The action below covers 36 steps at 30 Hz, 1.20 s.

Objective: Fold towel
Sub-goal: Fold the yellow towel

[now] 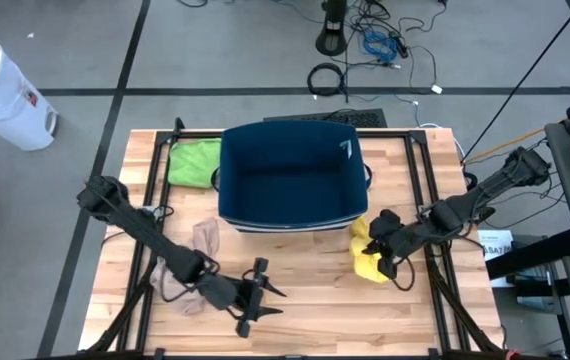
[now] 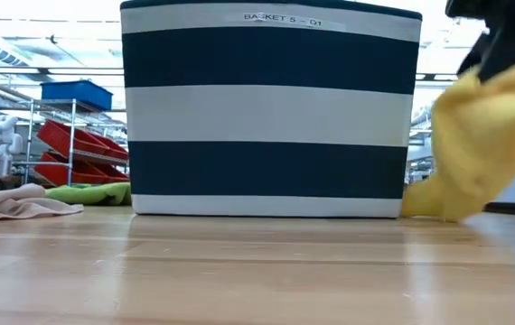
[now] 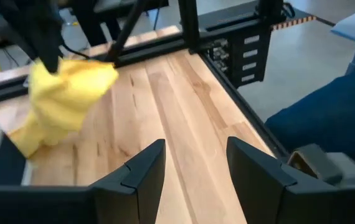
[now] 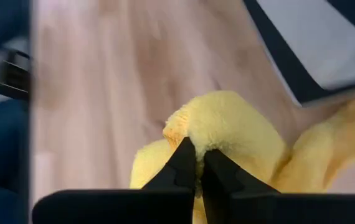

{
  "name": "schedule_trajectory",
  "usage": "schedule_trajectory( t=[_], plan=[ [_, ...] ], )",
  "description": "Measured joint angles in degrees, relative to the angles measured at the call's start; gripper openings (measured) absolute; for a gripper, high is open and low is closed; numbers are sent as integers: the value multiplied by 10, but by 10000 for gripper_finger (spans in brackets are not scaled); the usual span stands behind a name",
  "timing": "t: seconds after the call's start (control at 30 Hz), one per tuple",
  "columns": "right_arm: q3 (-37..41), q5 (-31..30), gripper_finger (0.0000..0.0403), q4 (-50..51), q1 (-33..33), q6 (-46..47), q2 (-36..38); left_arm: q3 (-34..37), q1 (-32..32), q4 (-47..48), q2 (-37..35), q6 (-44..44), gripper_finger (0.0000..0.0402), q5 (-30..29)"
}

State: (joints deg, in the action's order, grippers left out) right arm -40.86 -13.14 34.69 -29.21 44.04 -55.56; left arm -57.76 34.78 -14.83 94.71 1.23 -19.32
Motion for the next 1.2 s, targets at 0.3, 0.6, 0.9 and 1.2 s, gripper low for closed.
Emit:
schedule_trajectory(
  t=[0.3,0.6,0.9,1.2],
  plan=[
    [0,30,0,-60,-23,-18,-1,0,-27,-156,79,64,179,7],
    [0,59,2,-166,-43,-62,-37,0,-65,-265,141,100,179,8],
    [0,90,3,-256,-47,-101,-103,-23,-87,-329,192,156,179,8],
    [0,101,3,-319,-46,-128,-142,-64,-93,-324,219,195,179,1]
  ],
)
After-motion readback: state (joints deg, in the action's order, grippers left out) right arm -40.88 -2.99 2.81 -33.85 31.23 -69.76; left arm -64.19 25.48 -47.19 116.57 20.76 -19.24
